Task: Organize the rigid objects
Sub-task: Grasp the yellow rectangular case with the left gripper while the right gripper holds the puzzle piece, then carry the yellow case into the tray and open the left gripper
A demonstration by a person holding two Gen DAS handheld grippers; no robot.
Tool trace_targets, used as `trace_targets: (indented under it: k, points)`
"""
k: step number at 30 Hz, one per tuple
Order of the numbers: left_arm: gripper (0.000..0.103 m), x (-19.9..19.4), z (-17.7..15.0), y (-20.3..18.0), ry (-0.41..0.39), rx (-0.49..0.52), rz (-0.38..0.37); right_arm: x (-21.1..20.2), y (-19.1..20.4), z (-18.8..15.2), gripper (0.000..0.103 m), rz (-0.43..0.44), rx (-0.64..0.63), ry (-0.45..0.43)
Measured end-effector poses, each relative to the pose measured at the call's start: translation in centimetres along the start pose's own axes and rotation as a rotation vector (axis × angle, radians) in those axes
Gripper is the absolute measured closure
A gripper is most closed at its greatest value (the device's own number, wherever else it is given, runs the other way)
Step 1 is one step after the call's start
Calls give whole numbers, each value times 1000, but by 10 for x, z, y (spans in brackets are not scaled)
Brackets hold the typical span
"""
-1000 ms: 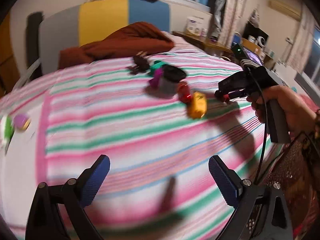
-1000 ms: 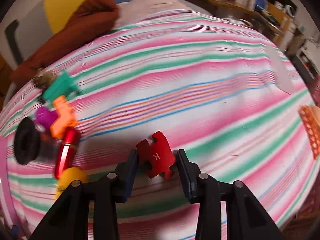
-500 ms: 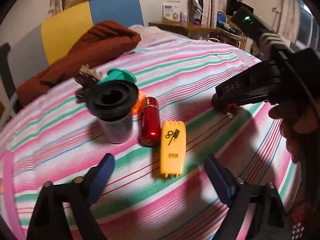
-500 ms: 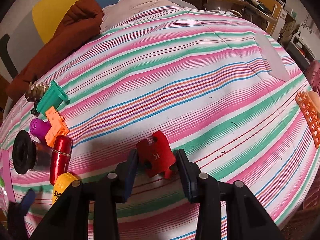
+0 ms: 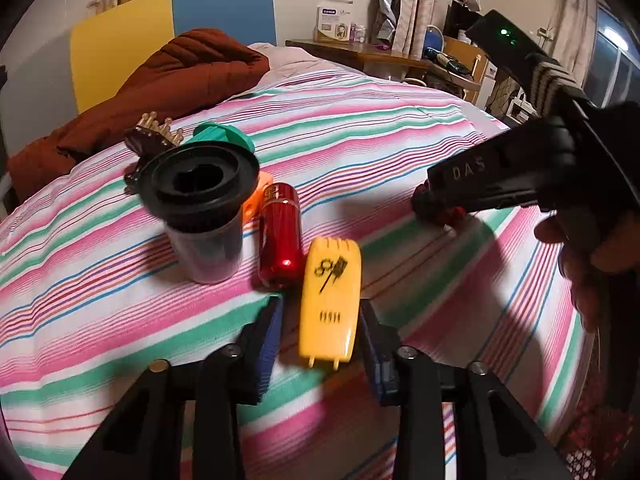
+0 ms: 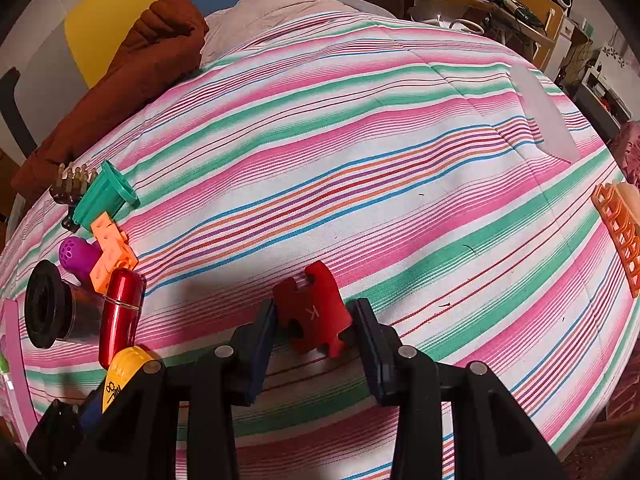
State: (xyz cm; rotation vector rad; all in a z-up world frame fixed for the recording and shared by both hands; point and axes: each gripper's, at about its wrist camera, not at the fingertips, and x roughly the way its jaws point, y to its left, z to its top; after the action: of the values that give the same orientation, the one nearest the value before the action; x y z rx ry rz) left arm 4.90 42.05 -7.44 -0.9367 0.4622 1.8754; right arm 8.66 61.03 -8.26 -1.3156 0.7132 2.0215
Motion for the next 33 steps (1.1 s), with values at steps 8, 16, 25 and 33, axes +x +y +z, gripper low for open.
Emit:
trace_targets:
  k: [8, 16, 25, 33]
  points:
    - [79, -18, -22, 11, -42, -39, -16, -6, -1, -5, 64, -20, -34, -9]
    - [79, -46, -56, 13, -89, -42, 11, -8, 0, -8, 65, -7, -39, -10]
    - [62, -37, -37, 6, -53, -35, 34, -11, -1, -10, 65, -9, -62, -12]
    - [77, -44, -51, 26, -89, -101, -26, -7, 5, -10, 64, -19, -74, -19]
